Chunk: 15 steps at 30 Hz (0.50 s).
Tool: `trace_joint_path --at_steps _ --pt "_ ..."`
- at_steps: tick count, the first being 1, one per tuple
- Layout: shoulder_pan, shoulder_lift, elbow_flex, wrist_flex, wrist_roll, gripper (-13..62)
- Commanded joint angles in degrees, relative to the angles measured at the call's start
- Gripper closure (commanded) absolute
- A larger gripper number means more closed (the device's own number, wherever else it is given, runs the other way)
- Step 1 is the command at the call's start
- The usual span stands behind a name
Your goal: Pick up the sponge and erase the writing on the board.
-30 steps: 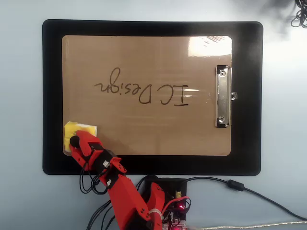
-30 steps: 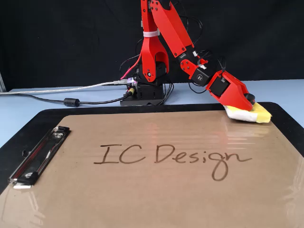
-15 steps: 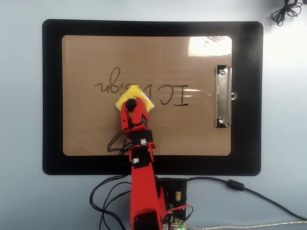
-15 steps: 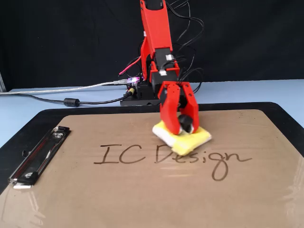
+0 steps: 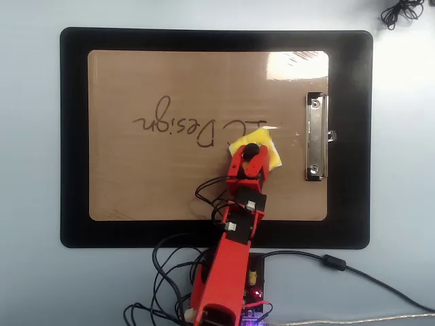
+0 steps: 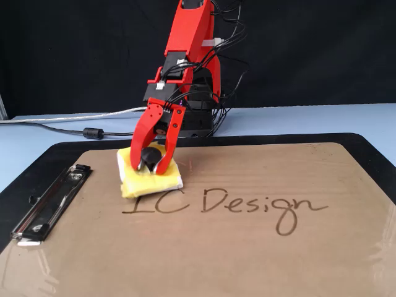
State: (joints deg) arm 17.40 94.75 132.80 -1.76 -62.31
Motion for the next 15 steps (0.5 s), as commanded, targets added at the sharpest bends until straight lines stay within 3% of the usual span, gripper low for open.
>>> trace_joint_path --at_steps 1,4,10,12,15 --pt "0.1 -9.7 -6.0 -8.0 0.3 57.3" --pt "0.4 -15.3 -9.9 -12.5 -0.4 57.3" --pt "0.3 11.3 17.5 -12.8 -6.2 57.3" --pt "0.2 9.8 17.8 -13.3 -9.0 57.3" --pt "-1.0 -3.3 4.6 -14.6 -10.6 57.3"
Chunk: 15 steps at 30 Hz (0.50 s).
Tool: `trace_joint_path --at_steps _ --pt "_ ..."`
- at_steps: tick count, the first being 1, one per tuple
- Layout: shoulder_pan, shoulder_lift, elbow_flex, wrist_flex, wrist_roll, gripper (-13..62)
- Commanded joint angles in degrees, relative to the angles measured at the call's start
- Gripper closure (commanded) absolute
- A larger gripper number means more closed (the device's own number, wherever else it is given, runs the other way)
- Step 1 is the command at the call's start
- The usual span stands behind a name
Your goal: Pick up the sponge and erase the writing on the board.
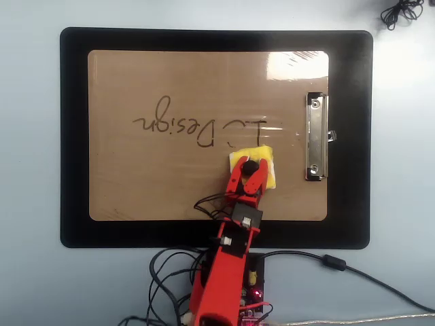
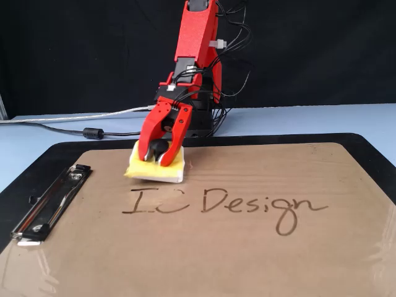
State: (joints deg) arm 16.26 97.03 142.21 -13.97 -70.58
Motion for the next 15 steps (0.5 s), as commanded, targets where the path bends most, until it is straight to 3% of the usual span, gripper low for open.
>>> trace_joint_path --at_steps 1,4,6,12,15 --pt "-0.1 -10.9 -10.1 -3.0 -2.5 57.3" --pt "-0.1 -21.8 -22.5 -3.9 -2.5 57.3" --pt "-0.1 -19.5 -19.7 -3.8 -2.6 57.3" --pt "-0.3 2.5 2.6 -4.7 -3.2 57.3" --pt "-1.1 -8.3 -3.3 -10.5 -5.5 57.3"
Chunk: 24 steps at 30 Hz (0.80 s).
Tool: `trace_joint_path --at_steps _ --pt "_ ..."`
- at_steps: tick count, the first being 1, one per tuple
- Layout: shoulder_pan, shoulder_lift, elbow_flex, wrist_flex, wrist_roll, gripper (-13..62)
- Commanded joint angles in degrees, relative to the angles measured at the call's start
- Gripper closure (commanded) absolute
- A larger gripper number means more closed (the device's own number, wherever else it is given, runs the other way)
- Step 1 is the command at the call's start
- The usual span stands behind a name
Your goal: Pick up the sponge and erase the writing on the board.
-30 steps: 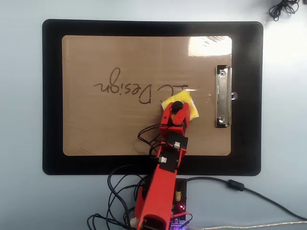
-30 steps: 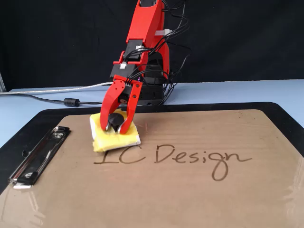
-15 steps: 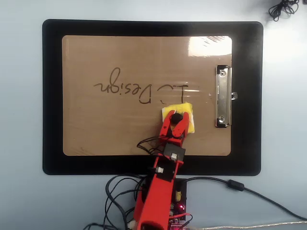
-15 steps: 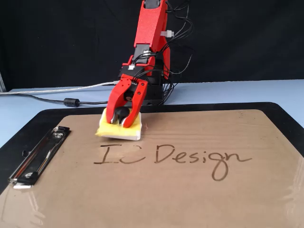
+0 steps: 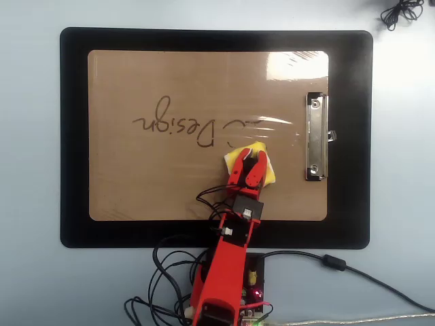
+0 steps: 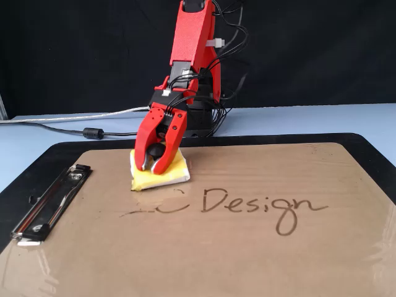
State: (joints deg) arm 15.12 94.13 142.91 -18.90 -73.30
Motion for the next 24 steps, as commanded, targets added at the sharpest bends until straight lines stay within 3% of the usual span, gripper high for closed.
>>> trace_joint_path --at_steps 1,4,6,8,13,15,17,21,24 --pt "-1.1 -12.0 -9.5 -9.1 -3.6 57.3" --pt "-4.7 -33.8 -29.3 -18.5 -4.0 57.3" --pt "-4.8 -34.3 -31.9 -18.5 -4.0 57.3" --pt "-4.7 -26.1 -24.3 -15.2 -4.0 57.3" --pt "-3.7 9.5 1.2 3.8 -4.0 57.3" --pt "-3.2 16.1 5.2 10.2 -4.2 57.3" --pt "-3.1 10.4 0.4 10.3 -4.5 57.3" --pt "-0.8 -13.6 -20.0 4.7 -4.6 57.3" --pt "4.3 -15.8 -23.4 3.3 -3.5 57.3"
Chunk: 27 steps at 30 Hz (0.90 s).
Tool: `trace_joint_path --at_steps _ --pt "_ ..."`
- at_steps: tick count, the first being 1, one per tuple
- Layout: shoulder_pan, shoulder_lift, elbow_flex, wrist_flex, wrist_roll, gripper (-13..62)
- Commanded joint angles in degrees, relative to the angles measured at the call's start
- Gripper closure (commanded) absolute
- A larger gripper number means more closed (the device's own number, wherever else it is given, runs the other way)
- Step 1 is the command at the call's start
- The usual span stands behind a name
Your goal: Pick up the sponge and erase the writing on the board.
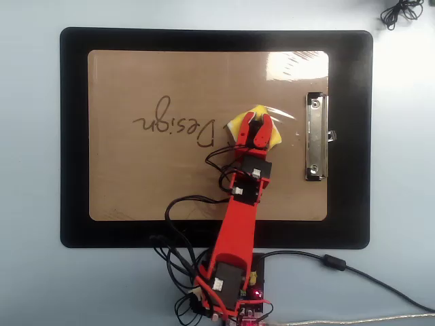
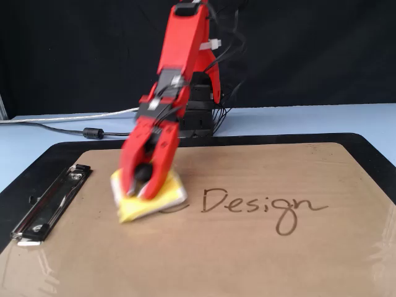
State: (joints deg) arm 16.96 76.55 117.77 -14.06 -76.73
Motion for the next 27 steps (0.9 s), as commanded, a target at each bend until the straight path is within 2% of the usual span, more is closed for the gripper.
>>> trace_joint_path --at_steps 1,4,7,9,12,14,16,20,22,24,27 --pt "3.5 4.3 5.4 -1.6 0.8 57.3" --pt "5.5 20.2 20.1 -1.6 4.4 57.4" --pt "5.8 23.4 26.5 -2.0 4.5 57.4" --pt "5.6 15.6 19.2 -3.1 4.0 57.4" --pt "3.3 -4.0 1.0 -4.8 2.4 57.3" --pt "2.4 -6.9 -4.7 -4.5 1.6 57.3" --pt "2.4 -1.0 1.9 -4.2 1.7 57.3" --pt "1.8 25.9 28.7 -4.1 1.4 57.3" --pt "1.7 30.1 32.8 -4.1 0.1 57.3" --pt "1.0 22.1 26.7 -4.7 -2.7 57.3" --pt "-1.8 1.1 7.9 -6.2 -4.7 57.3"
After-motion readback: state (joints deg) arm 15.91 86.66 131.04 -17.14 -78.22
